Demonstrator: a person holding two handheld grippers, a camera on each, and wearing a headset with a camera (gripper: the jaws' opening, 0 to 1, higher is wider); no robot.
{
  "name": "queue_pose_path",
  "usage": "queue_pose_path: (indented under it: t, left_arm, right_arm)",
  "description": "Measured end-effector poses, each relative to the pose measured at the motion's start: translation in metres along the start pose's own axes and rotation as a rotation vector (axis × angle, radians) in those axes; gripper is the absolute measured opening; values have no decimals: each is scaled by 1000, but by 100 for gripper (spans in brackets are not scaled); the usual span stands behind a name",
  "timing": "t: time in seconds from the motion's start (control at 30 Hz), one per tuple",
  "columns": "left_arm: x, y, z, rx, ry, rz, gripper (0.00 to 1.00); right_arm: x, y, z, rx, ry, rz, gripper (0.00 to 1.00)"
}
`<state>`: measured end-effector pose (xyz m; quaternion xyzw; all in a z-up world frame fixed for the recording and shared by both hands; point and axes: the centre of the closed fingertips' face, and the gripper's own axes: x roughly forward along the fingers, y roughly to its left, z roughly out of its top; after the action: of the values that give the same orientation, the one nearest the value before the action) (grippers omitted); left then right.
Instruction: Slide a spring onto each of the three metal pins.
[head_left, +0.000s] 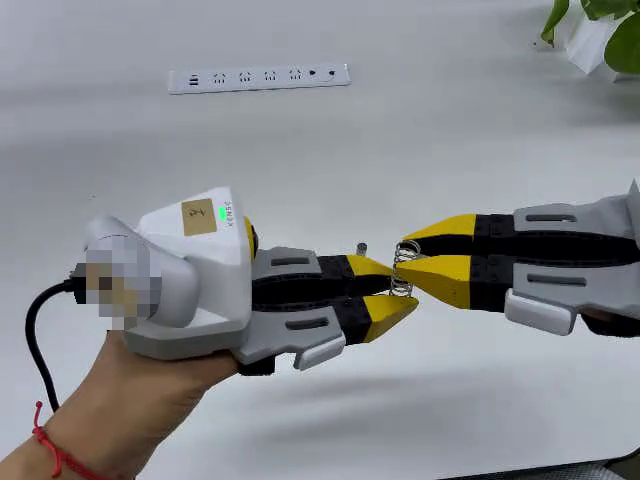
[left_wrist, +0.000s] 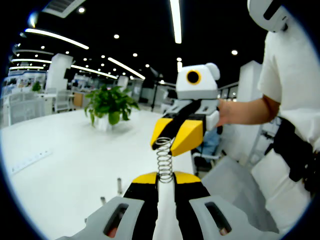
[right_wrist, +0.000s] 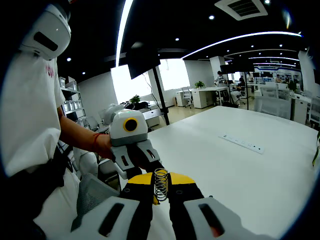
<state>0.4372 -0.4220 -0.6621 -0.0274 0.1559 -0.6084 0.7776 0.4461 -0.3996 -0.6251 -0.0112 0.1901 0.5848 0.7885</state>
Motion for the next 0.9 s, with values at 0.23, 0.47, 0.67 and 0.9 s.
queue_pose_path:
  t: [0.23, 0.47, 0.67, 0.9]
  left_arm:
    - [0, -2, 1, 4, -1, -7, 11]
    - [1, -4, 0, 6, 1, -17, 11]
    - [0, -4, 1, 3, -6, -17, 10]
    - [0, -5, 4, -5, -21, -21, 10]
  right_arm:
    - [1, 2, 1, -13, 9, 0, 12]
    - [2, 5, 1, -31, 23, 3, 12]
    - [2, 3, 2, -28, 20, 4, 12]
    - [3, 3, 1, -33, 30, 4, 13]
